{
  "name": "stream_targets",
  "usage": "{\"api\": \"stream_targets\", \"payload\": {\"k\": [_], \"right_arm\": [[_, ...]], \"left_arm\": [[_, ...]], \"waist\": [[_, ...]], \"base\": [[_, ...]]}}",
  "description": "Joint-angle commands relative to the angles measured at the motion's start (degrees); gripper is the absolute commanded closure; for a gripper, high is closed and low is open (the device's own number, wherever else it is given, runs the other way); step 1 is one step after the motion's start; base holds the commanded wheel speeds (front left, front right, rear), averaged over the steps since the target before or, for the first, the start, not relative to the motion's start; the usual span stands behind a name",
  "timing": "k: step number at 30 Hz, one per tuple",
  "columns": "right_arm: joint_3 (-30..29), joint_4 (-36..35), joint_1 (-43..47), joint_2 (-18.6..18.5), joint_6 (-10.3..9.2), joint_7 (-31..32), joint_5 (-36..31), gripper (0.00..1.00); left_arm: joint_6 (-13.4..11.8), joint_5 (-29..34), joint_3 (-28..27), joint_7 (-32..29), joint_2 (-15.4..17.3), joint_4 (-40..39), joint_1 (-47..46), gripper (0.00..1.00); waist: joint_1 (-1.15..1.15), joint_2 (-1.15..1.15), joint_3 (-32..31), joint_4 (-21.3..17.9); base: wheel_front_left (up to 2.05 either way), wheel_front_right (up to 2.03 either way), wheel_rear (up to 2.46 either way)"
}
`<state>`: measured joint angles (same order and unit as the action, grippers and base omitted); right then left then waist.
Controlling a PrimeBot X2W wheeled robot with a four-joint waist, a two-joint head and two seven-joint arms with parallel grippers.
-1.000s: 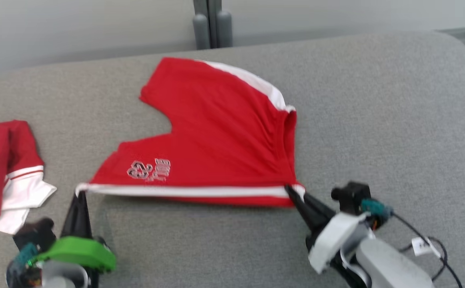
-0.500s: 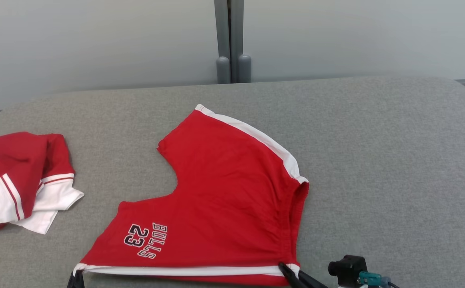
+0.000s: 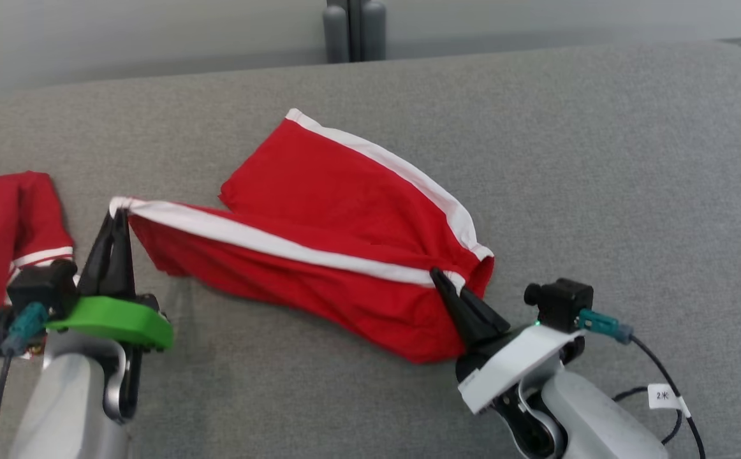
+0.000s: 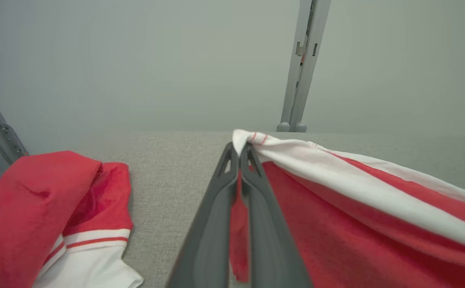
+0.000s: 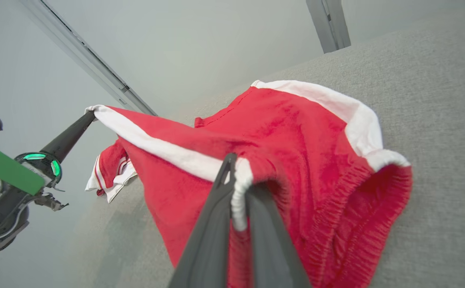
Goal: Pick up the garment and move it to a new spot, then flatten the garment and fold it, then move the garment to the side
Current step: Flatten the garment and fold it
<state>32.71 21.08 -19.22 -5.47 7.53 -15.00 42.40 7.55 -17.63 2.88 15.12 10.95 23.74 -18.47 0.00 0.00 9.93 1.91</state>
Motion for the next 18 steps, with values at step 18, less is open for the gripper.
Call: {"api": "stream_targets", "payload": {"k": [18], "right_arm": [[-6.5, -10.4, -6.2, 2.5, -0.08, -0.3, 8.1, 1.0]], "left_arm": [[-0.2, -1.9, 16.9, 0.0, 10.5, 17.1, -28.1, 1.0]], "waist": [[0.0, 0.0, 20.1, -11.9]], "base": [[0.0, 0.0, 0.0]]}}
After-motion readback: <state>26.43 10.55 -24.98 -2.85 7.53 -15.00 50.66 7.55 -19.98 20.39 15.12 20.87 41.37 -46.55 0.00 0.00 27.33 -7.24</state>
